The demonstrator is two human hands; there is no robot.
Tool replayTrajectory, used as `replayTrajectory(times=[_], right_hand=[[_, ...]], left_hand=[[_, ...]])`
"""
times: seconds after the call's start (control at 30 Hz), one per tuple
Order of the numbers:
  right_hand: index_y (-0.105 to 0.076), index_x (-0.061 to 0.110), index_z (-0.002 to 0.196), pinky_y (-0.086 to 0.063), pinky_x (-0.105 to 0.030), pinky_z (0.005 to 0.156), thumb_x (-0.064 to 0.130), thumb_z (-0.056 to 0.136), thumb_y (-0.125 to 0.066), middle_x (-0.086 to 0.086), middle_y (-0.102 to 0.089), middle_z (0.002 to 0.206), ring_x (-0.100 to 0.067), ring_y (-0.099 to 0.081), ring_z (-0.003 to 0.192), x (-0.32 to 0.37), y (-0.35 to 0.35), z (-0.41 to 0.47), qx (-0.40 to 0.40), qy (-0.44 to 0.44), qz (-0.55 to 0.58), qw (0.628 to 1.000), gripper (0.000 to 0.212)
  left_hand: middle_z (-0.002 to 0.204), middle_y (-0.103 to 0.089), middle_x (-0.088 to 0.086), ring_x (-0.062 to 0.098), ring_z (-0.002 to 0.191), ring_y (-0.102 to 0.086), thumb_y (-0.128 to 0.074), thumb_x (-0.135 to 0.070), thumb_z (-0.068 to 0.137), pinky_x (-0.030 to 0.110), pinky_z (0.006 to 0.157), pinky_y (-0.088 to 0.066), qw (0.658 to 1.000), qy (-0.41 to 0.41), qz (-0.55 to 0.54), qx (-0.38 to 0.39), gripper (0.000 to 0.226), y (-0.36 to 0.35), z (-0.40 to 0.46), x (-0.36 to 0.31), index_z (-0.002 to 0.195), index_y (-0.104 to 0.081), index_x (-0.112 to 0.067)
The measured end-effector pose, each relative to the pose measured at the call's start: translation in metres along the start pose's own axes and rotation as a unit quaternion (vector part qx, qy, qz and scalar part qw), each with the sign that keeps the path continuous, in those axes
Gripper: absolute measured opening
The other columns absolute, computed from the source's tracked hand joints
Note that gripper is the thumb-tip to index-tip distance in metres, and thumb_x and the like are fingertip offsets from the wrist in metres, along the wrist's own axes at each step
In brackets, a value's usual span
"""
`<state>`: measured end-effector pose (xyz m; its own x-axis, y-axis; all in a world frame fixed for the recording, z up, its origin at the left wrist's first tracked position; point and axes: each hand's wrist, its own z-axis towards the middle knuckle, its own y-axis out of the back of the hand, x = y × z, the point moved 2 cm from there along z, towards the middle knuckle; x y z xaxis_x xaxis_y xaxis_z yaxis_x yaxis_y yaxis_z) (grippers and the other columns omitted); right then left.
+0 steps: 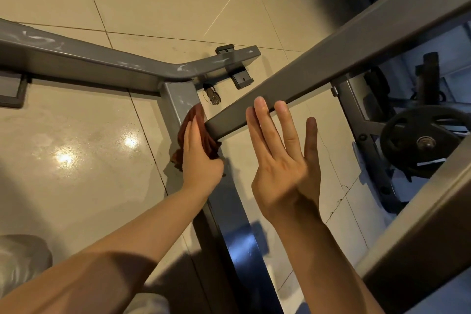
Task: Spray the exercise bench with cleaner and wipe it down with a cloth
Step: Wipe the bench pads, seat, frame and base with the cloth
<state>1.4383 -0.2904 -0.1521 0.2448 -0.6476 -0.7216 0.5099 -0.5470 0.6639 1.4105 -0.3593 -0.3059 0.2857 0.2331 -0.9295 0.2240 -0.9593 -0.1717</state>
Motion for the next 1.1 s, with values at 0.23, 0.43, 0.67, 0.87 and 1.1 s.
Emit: replayTrajectory(times=[0.23, 0.43, 0.67, 0.87, 1.1], right_hand=[[-0.009, 0.018, 0.155, 0.009, -0.050, 0.118, 0.005, 0.089, -0.039, -0.001, 0.006, 0.163, -0.019, 0.024, 0.146, -0.001, 0.002, 0.001, 0.007, -0.006, 0.021, 1.000, 0.074], [-0.014, 0.016, 0.156, 0.010, -0.050, 0.118, 0.004, 0.082, -0.057, -0.001, 0.005, 0.162, -0.021, 0.021, 0.147, 0.005, 0.005, 0.001, 0.034, -0.027, 0.051, 0.998, 0.086], [-0.025, 0.016, 0.154, 0.009, -0.049, 0.119, 0.002, 0.087, -0.040, 0.000, -0.012, 0.163, -0.018, 0.014, 0.148, 0.002, 0.003, 0.001, 0.028, -0.028, 0.098, 0.994, 0.070], [-0.042, 0.008, 0.146, -0.026, -0.052, 0.117, -0.003, 0.082, -0.061, -0.011, -0.038, 0.153, -0.032, -0.032, 0.143, 0.011, 0.021, -0.015, 0.028, -0.069, 0.303, 0.950, 0.068], [-0.006, 0.034, 0.155, -0.028, -0.041, 0.115, 0.039, 0.104, -0.037, 0.001, -0.007, 0.164, -0.023, -0.017, 0.149, 0.025, 0.056, -0.057, 0.317, -0.276, 0.497, 0.759, 0.060]], left_hand=[[0.162, -0.009, -0.002, 0.028, 0.146, -0.021, -0.074, -0.002, 0.077, 0.053, 0.114, -0.032, 0.995, 0.102, 0.015, 0.001, 0.115, -0.007, -0.003, 0.025, 0.152, 0.007, -0.037], [0.139, -0.050, 0.005, 0.032, 0.122, -0.053, -0.065, 0.002, 0.081, 0.044, 0.079, -0.057, 0.978, 0.203, 0.024, 0.044, 0.103, 0.015, -0.006, 0.032, 0.150, -0.005, -0.045], [0.148, -0.038, 0.007, 0.033, 0.128, -0.045, -0.044, -0.010, 0.098, 0.053, 0.100, -0.046, 0.970, 0.236, -0.053, 0.022, 0.073, -0.005, -0.060, 0.030, 0.151, -0.008, -0.044], [0.140, -0.047, -0.002, 0.029, 0.123, -0.049, -0.047, 0.007, 0.091, 0.052, 0.104, -0.043, 0.962, 0.254, -0.085, 0.062, 0.076, 0.020, -0.059, 0.019, 0.151, -0.025, -0.035], [0.137, -0.053, 0.001, 0.019, 0.123, -0.051, -0.048, 0.014, 0.086, 0.043, 0.104, -0.044, 0.947, 0.130, -0.031, 0.291, 0.076, 0.042, -0.113, -0.043, 0.147, -0.034, -0.029]])
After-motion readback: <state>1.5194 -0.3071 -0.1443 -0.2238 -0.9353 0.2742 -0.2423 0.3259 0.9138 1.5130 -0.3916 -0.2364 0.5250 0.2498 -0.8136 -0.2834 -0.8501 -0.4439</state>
